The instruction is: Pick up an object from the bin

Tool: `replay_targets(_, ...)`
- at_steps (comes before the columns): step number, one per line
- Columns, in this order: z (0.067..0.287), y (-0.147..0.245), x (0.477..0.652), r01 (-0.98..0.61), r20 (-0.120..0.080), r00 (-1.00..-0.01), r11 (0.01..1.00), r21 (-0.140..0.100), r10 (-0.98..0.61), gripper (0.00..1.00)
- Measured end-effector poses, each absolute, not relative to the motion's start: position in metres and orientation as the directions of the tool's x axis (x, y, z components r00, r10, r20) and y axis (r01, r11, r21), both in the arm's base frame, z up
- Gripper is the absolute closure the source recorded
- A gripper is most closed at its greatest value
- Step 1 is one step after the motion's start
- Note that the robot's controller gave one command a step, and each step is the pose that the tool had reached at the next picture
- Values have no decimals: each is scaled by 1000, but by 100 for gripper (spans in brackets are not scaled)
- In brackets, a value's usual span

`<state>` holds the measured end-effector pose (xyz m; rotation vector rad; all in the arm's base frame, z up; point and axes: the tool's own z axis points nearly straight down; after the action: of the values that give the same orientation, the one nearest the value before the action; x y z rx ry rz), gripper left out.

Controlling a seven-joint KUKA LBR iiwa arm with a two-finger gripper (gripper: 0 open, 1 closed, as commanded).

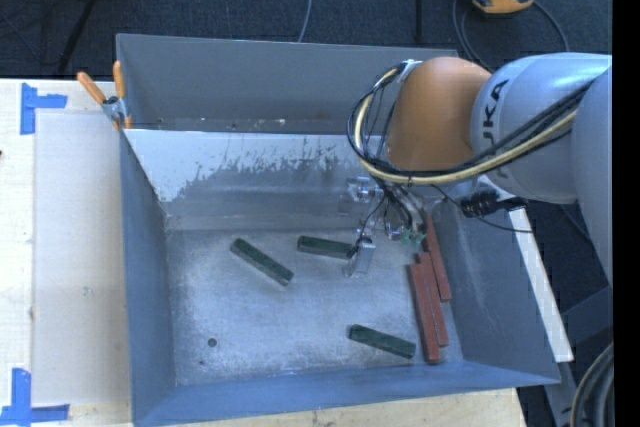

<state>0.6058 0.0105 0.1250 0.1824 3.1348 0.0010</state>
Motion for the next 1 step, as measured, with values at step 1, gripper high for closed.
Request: replay_targets(1,75,11,602,286,0,-958,958,1,286,0)
